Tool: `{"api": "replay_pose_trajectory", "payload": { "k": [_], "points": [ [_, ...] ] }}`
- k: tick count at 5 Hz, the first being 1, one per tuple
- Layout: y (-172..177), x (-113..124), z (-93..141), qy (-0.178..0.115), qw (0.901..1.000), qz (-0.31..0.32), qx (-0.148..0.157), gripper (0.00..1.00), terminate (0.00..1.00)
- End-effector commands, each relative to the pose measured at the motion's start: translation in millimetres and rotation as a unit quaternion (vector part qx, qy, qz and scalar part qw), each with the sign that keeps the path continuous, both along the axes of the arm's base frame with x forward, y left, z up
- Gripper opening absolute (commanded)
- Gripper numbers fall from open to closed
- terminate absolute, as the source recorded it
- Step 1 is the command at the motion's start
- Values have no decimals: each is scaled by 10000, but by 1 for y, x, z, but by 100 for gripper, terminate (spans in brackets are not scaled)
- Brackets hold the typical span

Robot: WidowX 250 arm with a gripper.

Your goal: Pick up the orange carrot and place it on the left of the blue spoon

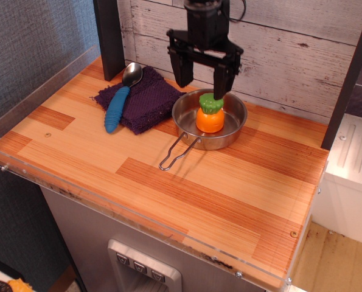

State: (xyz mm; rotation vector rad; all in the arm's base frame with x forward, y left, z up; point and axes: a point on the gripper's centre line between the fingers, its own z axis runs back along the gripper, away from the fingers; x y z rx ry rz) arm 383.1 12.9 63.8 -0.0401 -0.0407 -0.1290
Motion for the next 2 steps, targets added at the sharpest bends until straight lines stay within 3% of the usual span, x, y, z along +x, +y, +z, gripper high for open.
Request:
{"api": "replay_pose_trajectory", "payload": {
  "k": [1, 2],
  "points": [
    [-6, 14, -3, -34, 9999, -82, 69, 100, 0],
    [-8, 13, -4, -20, 9999, -124, -14, 100, 0]
  ]
}}
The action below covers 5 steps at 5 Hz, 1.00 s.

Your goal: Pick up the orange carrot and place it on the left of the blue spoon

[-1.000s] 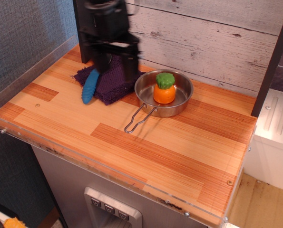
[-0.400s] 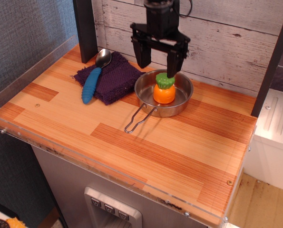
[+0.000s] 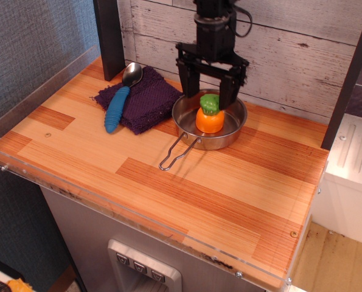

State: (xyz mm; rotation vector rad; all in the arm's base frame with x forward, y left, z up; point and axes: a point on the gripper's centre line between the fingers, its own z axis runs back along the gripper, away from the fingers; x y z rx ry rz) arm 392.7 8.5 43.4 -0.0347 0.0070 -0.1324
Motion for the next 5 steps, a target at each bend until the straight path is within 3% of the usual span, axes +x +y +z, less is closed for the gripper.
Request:
{"api": "replay_pose_trajectory", "payload": {
  "k": [1, 2, 4, 5],
  "points": [
    [-7, 0, 19, -261, 9993, -259, -110, 100, 0],
    [-7, -2, 23, -297, 9991, -271, -150, 0, 0],
    [-3, -5, 39, -382, 9982, -362, -299, 0, 0],
    [2, -14, 64, -613, 9964, -382, -436, 0, 0]
  ]
}}
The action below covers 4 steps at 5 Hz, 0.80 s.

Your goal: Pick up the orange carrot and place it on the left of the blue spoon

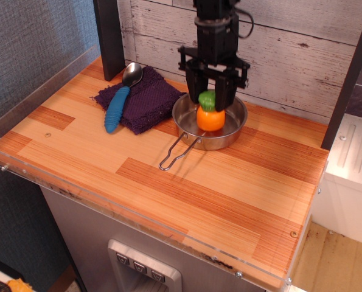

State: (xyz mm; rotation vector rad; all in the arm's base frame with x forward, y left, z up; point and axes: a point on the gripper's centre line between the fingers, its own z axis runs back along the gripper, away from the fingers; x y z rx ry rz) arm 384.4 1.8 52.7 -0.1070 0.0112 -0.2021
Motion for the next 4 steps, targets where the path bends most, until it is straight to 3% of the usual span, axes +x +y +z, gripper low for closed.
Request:
{"api": "replay_pose_trajectory", "payload": {
  "k": [1, 3, 4],
  "points": [
    [31, -23, 72, -677, 9976, 80, -120, 0, 0],
    [115, -61, 68, -356, 9952, 854, 324, 0, 0],
    [163, -76, 58, -227, 9911, 1257, 367, 0, 0]
  ]
}}
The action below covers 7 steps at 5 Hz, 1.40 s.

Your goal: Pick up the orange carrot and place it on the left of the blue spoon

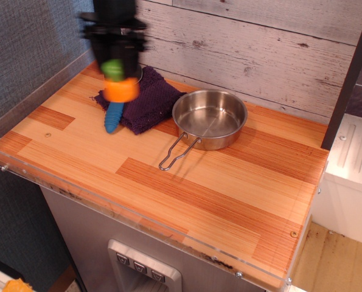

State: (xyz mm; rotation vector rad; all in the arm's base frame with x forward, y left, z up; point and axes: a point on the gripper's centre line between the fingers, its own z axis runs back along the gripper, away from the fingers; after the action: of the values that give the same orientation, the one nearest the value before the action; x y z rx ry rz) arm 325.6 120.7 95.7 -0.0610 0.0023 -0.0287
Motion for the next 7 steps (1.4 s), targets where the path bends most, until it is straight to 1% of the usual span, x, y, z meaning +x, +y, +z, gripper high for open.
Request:
{"api": "replay_pose_trajectory", "payload": {
  "k": [1, 3, 5, 6, 7],
  "points": [
    [84, -27, 2, -160, 9975, 685, 89, 0, 0],
    [83, -26, -27, -33, 9974, 682, -225, 0, 0],
    [84, -21, -40, 44, 9979, 629, -177, 0, 0],
    [82, -20, -42, 106, 9978, 637, -171, 100, 0],
    [78, -22, -28, 4, 9982, 599, -83, 100, 0]
  ]
}}
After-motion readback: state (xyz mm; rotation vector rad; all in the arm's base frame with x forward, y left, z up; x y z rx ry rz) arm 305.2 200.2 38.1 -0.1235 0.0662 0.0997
